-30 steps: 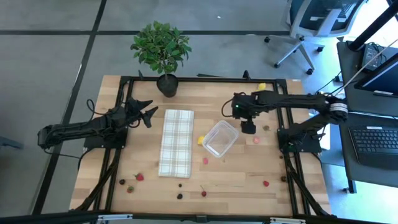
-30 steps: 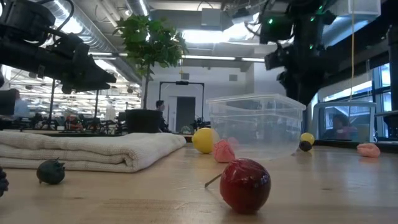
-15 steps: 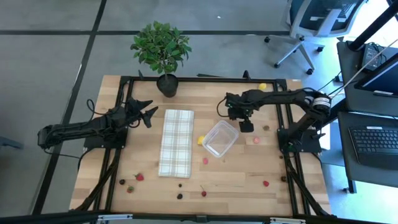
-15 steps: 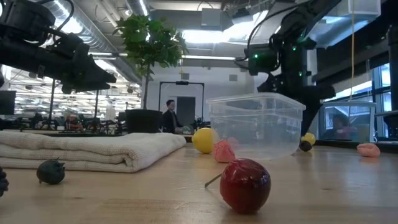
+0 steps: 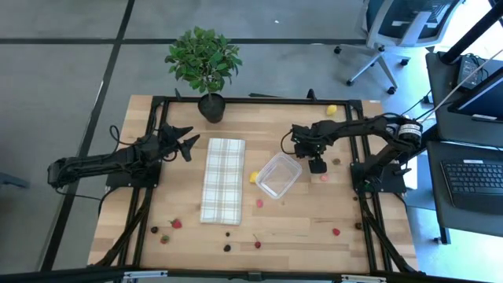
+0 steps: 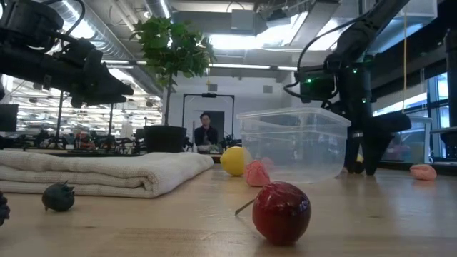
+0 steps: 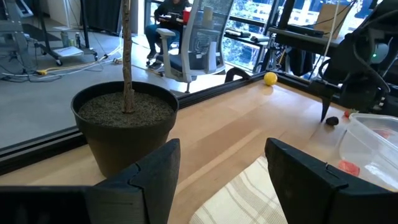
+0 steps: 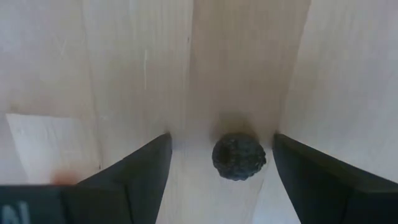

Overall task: Pick and placing Produce into tupperware
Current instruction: Put the top blackberry into the transparent bin

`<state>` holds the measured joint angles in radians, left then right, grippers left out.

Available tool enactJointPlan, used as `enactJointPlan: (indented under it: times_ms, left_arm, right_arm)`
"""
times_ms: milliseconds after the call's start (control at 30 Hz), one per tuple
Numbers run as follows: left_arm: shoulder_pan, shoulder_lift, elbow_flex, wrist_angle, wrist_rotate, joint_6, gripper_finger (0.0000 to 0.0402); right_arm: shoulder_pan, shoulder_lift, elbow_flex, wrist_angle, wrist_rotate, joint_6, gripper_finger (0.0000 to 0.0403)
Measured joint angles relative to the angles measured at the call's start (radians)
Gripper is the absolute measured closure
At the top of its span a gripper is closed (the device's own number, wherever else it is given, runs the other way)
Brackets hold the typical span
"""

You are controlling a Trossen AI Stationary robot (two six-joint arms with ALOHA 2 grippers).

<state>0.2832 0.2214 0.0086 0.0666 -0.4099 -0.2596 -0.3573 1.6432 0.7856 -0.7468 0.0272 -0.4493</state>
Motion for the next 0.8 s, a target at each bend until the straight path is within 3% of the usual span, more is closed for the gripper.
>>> enactJointPlan:
  times_ms: [800]
  left_arm:
    - [0.000,0.000,0.000,0.000,0.000,0.005,0.0174]
  right_arm:
    - [0.001,0.000,0.019,-0.001,0.002,0.030,0.0292]
